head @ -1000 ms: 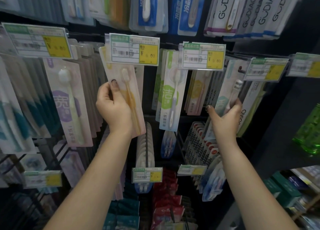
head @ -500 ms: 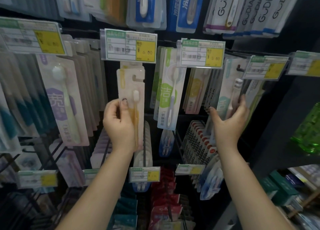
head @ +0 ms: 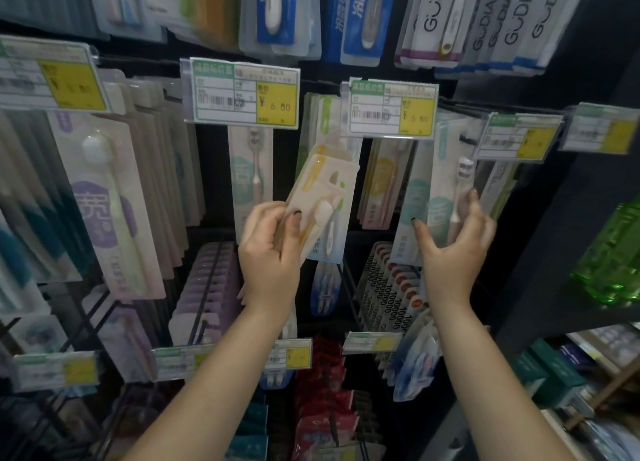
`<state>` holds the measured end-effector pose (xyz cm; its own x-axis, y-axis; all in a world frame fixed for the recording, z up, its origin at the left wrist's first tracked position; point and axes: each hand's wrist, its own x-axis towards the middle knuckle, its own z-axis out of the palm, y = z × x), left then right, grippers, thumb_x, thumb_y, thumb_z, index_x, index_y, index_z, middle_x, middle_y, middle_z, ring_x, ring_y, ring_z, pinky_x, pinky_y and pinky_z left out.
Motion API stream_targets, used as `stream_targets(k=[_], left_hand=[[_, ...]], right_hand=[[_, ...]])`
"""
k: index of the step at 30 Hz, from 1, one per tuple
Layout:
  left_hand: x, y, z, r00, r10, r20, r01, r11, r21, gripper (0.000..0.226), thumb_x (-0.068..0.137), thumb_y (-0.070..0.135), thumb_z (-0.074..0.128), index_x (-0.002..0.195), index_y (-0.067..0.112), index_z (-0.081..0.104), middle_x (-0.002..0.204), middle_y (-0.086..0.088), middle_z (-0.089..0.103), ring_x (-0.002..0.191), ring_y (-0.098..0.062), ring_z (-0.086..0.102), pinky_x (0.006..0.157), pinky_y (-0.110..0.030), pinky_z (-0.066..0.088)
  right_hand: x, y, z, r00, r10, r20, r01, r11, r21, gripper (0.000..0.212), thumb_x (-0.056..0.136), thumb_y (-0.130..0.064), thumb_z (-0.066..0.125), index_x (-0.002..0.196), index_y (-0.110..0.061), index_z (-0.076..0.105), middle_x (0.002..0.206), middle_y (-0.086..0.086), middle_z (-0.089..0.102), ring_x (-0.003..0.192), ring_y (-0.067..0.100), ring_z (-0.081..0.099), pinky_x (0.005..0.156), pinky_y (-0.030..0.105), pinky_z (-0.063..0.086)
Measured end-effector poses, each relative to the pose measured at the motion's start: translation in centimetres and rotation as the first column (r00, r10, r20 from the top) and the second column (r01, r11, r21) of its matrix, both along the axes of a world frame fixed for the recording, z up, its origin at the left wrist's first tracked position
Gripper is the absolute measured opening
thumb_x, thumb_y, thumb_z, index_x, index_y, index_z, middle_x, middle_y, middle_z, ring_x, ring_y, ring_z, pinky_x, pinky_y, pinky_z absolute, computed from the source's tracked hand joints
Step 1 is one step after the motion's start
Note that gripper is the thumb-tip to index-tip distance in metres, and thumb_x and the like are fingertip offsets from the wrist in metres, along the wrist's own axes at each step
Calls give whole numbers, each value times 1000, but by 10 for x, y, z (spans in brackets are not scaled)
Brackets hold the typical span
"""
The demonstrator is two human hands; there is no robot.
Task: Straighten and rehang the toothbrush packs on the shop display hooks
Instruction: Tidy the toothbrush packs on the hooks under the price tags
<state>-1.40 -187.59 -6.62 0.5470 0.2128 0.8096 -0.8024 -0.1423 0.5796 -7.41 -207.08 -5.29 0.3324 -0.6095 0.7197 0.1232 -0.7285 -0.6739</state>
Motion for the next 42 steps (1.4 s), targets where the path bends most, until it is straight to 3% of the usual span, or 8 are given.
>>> stream_targets(k=[7, 12, 15, 21, 23, 27, 29, 42], left_hand=[[-3, -6, 7, 999, -3, 37, 2, 1000, 20, 16, 89, 10, 53, 88, -1, 66, 92, -3, 55, 90, 13, 49, 79, -4, 37], [-3, -3, 7, 998, -3, 60, -1, 998, 69, 17, 89, 9, 54, 90, -2, 66, 94, -4, 55, 92, 14, 48, 79, -4, 37], [-3, -2, 9, 998, -1, 68, -5, 997, 80, 18, 89, 10, 54, 89, -3, 66, 93, -5, 56, 91, 15, 48, 78, -3, 37], [-5, -2, 9, 997, -9, 70, 4, 997, 81, 18, 89, 10, 54, 89, -2, 67, 92, -4, 55, 92, 15, 48, 78, -3, 37], [-6, -1, 10, 997, -7, 72, 1, 997, 76, 18, 89, 10, 54, 89, -2, 67, 92, -3, 55, 92, 15, 48, 78, -3, 37], [-6, 2, 10, 998, -2, 69, -3, 998, 67, 19, 89, 11, 53, 89, -3, 67, 91, -5, 55, 91, 14, 48, 78, -3, 37], [-5, 6, 10, 997, 4, 72, -8, 998, 57, 20, 89, 12, 53, 90, -2, 66, 91, -5, 55, 91, 14, 48, 77, -3, 37], [3, 54, -2, 990, 138, -5, -138, 990, 22, 21, 91, 18, 50, 90, 3, 65, 94, -2, 56, 85, 2, 50, 78, -5, 36]], right_hand=[[4, 8, 3, 1000, -2, 4, 3, 999, -45, 78, 78, -27, 72, 142, -8, 31, 133, 12, 36, 112, -3, 24, 95, 12, 20], [7, -6, -1, 992, -127, 10, 127, 978, -163, 74, 77, -20, 73, 141, -16, 36, 124, 16, 39, 112, 20, 38, 98, 26, 30], [5, -9, -2, 990, -143, -3, 140, 971, -196, 72, 78, -21, 72, 141, -15, 38, 123, 17, 40, 112, 24, 39, 97, 25, 29], [2, 5, 2, 999, 32, 7, -31, 991, -127, 70, 81, -22, 70, 142, -14, 36, 123, 11, 40, 106, 6, 37, 83, -8, 23], [3, 8, 4, 1000, 3, 4, -2, 989, -149, 70, 80, -20, 71, 142, -16, 37, 123, 12, 39, 106, 9, 36, 85, -5, 24], [9, 12, 4, 996, -69, -54, 52, 961, -273, 70, 76, -12, 73, 139, -16, 42, 123, 19, 42, 113, 29, 41, 94, 24, 30], [12, 15, 5, 998, -48, -44, 35, 963, -267, 70, 76, -12, 73, 139, -16, 42, 122, 20, 42, 112, 30, 43, 94, 29, 34], [22, 67, -25, 957, 197, -211, -262, 901, -346, 73, 74, -16, 76, 139, -16, 41, 119, 13, 44, 108, 19, 42, 89, 31, 44]])
